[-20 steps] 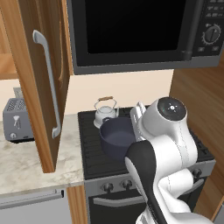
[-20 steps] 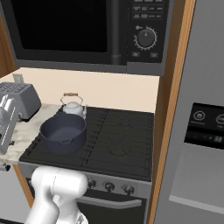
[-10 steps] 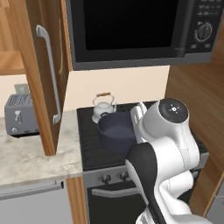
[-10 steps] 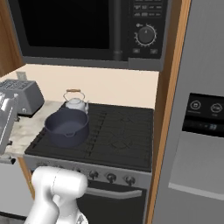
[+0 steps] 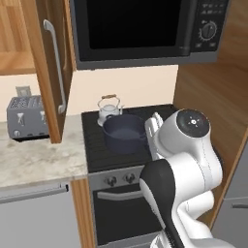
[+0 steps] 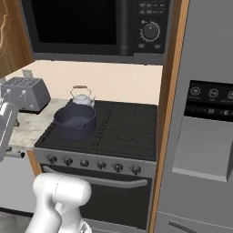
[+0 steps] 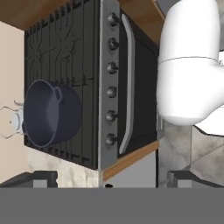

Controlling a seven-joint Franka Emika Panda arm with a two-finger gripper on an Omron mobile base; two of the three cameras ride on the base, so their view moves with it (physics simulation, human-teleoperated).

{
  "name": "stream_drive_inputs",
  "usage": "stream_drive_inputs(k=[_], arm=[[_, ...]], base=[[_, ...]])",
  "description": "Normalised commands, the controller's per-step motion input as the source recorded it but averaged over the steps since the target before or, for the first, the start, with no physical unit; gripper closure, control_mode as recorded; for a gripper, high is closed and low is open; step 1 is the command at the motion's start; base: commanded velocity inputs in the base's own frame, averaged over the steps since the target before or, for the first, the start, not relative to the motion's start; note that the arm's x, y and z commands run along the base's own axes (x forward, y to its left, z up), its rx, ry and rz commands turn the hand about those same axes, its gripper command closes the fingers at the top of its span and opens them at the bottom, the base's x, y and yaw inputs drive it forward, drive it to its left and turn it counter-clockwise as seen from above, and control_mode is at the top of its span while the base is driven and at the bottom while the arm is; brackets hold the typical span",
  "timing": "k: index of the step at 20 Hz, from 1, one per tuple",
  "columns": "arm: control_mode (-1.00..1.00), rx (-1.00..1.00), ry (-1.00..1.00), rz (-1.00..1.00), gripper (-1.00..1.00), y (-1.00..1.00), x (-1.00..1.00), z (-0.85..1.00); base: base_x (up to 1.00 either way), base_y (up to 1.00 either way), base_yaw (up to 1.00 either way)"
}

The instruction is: Pick the kettle from the cabinet and place it on a stove burner. Then pick the pot from the counter and place it on another stove burner. Finally, turn both burners on.

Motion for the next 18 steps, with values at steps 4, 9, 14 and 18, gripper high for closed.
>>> stream_drive_inputs(k=[4, 9, 14, 18], arm=[[1.0, 0.0, 0.0, 0.0, -1.0, 0.0, 0.0, 0.0], [1.0, 0.0, 0.0, 0.0, -1.0, 0.0, 0.0, 0.0], [1.0, 0.0, 0.0, 0.0, -1.0, 0.0, 0.0, 0.0], [1.0, 0.0, 0.0, 0.0, -1.0, 0.0, 0.0, 0.0]], base=[[-0.29, -0.29, -0.06], [-0.18, -0.39, -0.07], [-0.1, -0.45, -0.07], [-0.12, -0.45, -0.06]])
